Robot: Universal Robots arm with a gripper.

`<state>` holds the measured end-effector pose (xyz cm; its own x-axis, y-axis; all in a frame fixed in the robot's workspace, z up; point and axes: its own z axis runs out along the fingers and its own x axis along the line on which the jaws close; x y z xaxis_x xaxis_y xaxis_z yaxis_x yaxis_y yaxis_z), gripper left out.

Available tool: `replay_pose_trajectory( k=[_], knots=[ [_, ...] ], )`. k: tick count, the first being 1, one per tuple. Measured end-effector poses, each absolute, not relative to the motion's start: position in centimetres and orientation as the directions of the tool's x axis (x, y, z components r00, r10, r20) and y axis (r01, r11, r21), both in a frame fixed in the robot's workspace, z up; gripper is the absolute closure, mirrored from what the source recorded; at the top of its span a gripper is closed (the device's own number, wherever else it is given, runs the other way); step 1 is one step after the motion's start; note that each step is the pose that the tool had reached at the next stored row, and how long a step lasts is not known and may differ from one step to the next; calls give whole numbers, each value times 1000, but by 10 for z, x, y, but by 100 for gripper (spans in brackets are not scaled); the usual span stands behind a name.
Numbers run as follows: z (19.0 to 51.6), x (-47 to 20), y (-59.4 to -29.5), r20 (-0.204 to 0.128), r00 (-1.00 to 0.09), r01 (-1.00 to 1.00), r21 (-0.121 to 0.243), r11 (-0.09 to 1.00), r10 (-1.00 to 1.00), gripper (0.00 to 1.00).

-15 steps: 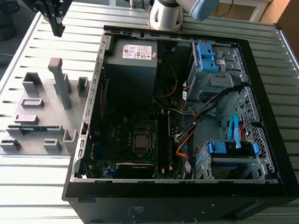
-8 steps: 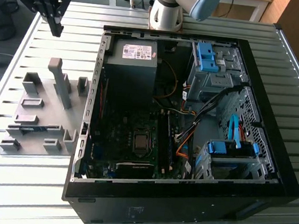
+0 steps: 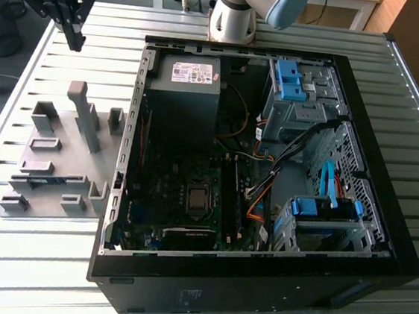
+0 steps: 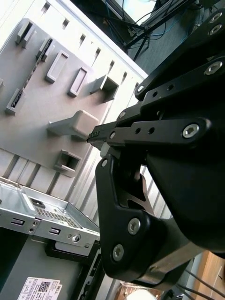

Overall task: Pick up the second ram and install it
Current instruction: 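Reach for the second ram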

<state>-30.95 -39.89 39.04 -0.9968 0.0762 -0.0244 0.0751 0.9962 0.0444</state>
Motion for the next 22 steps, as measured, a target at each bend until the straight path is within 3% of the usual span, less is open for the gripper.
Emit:
replay_pose_trajectory(
  k=[22],
  knots=[
    [390,-316,-399,-24,-997,75,44,996,76,90]
  ],
)
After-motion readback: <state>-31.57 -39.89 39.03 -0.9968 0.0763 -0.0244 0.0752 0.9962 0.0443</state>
